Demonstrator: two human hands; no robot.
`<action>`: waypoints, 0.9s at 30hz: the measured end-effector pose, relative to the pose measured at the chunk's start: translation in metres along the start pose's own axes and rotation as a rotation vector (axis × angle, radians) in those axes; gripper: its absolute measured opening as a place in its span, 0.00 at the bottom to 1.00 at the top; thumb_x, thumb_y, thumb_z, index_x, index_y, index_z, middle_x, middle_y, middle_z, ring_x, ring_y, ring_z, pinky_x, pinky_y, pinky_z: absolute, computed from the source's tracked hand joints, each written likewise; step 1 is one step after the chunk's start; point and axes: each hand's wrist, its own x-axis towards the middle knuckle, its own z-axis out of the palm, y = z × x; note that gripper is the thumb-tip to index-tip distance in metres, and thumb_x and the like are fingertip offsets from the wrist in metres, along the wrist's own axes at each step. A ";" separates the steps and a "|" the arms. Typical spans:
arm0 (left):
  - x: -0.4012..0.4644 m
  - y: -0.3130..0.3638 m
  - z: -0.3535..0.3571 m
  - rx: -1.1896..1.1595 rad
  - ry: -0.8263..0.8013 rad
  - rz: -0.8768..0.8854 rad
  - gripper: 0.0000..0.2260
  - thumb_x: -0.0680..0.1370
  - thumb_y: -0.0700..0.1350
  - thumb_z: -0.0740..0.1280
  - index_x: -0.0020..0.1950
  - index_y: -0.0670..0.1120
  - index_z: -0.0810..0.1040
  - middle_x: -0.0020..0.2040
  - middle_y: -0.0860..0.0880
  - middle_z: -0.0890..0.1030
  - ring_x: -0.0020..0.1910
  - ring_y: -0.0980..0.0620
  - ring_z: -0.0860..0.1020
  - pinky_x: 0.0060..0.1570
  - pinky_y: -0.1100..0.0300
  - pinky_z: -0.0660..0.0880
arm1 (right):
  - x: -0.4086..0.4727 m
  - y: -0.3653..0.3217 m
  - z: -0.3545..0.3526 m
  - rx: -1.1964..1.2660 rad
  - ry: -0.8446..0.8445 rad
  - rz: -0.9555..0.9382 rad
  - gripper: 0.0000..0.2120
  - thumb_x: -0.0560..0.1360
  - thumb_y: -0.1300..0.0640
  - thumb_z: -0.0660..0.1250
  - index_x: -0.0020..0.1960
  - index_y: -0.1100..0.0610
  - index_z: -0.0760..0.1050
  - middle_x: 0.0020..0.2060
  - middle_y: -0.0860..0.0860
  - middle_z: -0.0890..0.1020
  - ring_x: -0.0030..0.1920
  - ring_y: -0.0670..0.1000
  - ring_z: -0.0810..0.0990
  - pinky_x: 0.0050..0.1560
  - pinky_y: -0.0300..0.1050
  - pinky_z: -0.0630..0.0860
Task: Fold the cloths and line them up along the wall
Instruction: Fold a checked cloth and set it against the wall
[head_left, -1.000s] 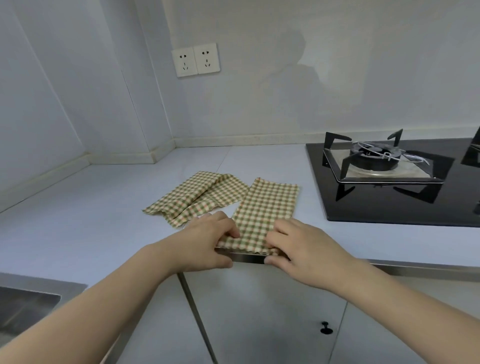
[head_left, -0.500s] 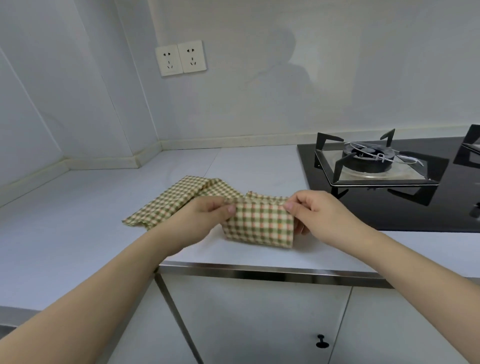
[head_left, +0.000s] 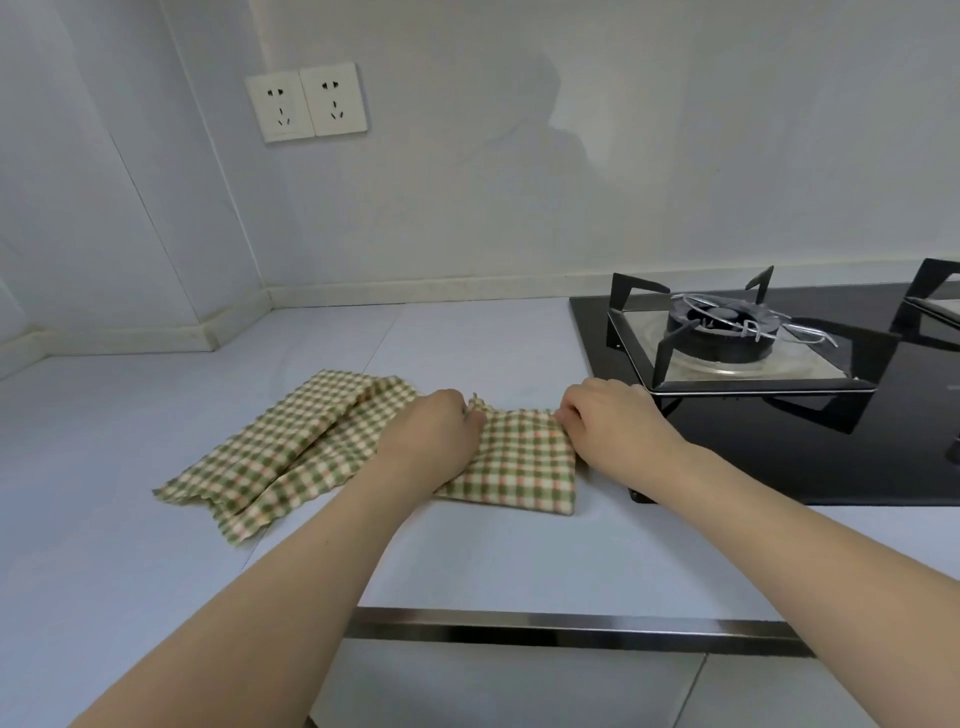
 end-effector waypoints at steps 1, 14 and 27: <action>0.000 0.000 -0.001 0.003 -0.010 -0.001 0.14 0.81 0.53 0.57 0.42 0.45 0.71 0.39 0.49 0.75 0.41 0.48 0.74 0.38 0.56 0.66 | 0.001 0.001 0.001 0.025 -0.012 0.012 0.14 0.81 0.49 0.54 0.50 0.54 0.76 0.48 0.50 0.78 0.52 0.55 0.75 0.54 0.51 0.67; -0.058 0.014 0.014 0.017 0.012 0.241 0.14 0.75 0.63 0.61 0.51 0.54 0.70 0.52 0.54 0.70 0.53 0.52 0.68 0.57 0.57 0.67 | -0.001 0.003 -0.003 0.167 -0.034 0.055 0.07 0.78 0.44 0.61 0.46 0.46 0.75 0.46 0.43 0.73 0.54 0.51 0.72 0.59 0.51 0.62; -0.002 -0.008 -0.030 0.038 -0.113 0.179 0.18 0.79 0.48 0.60 0.70 0.57 0.68 0.67 0.54 0.71 0.67 0.49 0.63 0.69 0.51 0.60 | -0.007 0.002 -0.002 0.248 0.002 -0.053 0.07 0.75 0.42 0.64 0.50 0.43 0.72 0.48 0.42 0.72 0.55 0.48 0.73 0.57 0.49 0.62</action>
